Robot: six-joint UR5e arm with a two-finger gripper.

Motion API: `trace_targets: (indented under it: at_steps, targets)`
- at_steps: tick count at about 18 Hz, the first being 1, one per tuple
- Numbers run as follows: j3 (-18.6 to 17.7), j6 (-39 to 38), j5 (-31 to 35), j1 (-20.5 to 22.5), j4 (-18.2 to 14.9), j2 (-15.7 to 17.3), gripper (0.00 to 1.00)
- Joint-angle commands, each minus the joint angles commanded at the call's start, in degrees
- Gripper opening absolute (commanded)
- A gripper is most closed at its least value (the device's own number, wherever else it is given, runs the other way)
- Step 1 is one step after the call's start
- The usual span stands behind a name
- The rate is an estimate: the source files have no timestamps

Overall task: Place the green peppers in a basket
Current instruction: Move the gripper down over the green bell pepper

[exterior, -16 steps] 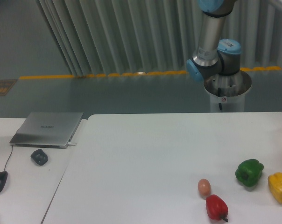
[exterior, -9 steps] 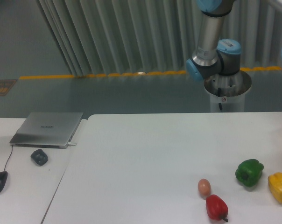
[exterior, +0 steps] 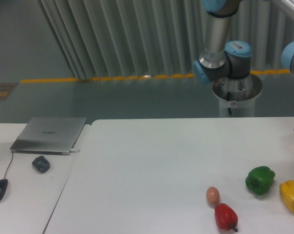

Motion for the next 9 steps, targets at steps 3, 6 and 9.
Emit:
trace_targets:
  at_steps: [3,6,9]
  targets:
    - [0.00,-2.40,-1.86,-0.17,1.14,0.00,1.00]
    - [-0.44,-4.32,-2.92,-0.26,1.67,0.00,1.00]
    - [-1.67,-10.03,-2.74,-2.19,5.08,-0.09,1.00]
